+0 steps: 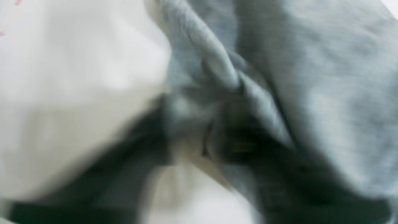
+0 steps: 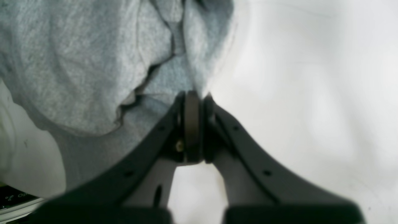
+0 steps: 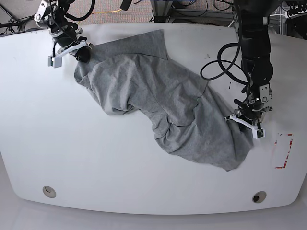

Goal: Fold the T-shirt properly
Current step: 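Lift the shirt with both grippers and stretch it between them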

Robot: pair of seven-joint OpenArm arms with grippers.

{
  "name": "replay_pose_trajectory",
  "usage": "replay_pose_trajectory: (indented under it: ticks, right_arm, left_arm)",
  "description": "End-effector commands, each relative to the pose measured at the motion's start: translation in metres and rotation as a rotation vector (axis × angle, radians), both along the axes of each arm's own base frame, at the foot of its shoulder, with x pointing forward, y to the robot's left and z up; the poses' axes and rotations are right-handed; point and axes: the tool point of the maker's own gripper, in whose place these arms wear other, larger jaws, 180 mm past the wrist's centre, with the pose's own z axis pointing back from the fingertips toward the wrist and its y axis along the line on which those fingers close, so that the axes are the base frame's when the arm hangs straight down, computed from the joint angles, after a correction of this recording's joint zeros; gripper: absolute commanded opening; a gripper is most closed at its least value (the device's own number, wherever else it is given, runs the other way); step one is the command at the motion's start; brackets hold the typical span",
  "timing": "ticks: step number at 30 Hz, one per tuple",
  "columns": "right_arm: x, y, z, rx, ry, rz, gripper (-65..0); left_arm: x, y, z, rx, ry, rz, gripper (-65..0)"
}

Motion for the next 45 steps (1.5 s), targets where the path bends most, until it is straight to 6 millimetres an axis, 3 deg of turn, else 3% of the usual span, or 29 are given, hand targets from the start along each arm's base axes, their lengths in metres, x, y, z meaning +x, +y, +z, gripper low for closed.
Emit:
replay_pose_trajectory:
  ticks: [1, 2, 6, 10, 19, 23, 26, 32, 40, 45]
  right_arm:
    - [0.008, -0.003, 0.013, -0.006, -0.052, 0.000, -65.0]
    - [0.009, -0.003, 0.013, -0.005, -0.054, 0.000, -65.0]
    - [0.028, -0.001, 0.035, -0.028, -0.131, 0.015, -65.0]
    - [0.048, 0.003, 0.060, -0.053, -0.204, 0.042, -65.0]
    - [0.088, 0.002, 0.093, -0.074, -0.325, 0.056, -65.0]
    - [0.110, -0.007, 0.116, -0.114, -0.392, 0.075, -65.0]
    - [0.128, -0.011, 0.134, -0.129, -0.450, 0.077, -65.0]
    - [0.167, -0.022, 0.152, -0.156, -0.491, 0.119, -65.0]
    - [0.229, -0.048, 0.181, -0.154, -0.528, 0.120, -65.0]
    - [0.261, -0.060, 0.217, -0.180, -0.569, 0.133, -65.0]
  left_arm:
    - [-0.010, 0.007, -0.009, 0.012, 0.065, -0.002, -65.0]
    - [-0.013, 0.010, -0.010, 0.018, 0.068, -0.001, -65.0]
    - [-0.014, 0.019, 0.022, 0.076, -0.012, -0.031, -65.0]
    - [-0.019, 0.006, 0.067, 0.135, -0.091, -0.111, -65.0]
    - [-0.045, 0.004, 0.166, 0.294, -0.211, -0.213, -65.0]
    - [-0.055, 0.013, 0.195, 0.353, -0.215, -0.207, -65.0]
    - [-0.049, 0.014, 0.216, 0.383, -0.238, -0.213, -65.0]
    - [-0.038, 0.018, 0.250, 0.445, -0.282, -0.218, -65.0]
    - [-0.011, 0.013, 0.316, 0.518, -0.430, -0.189, -65.0]
    - [-0.002, 0.013, 0.359, 0.561, -0.519, -0.162, -65.0]
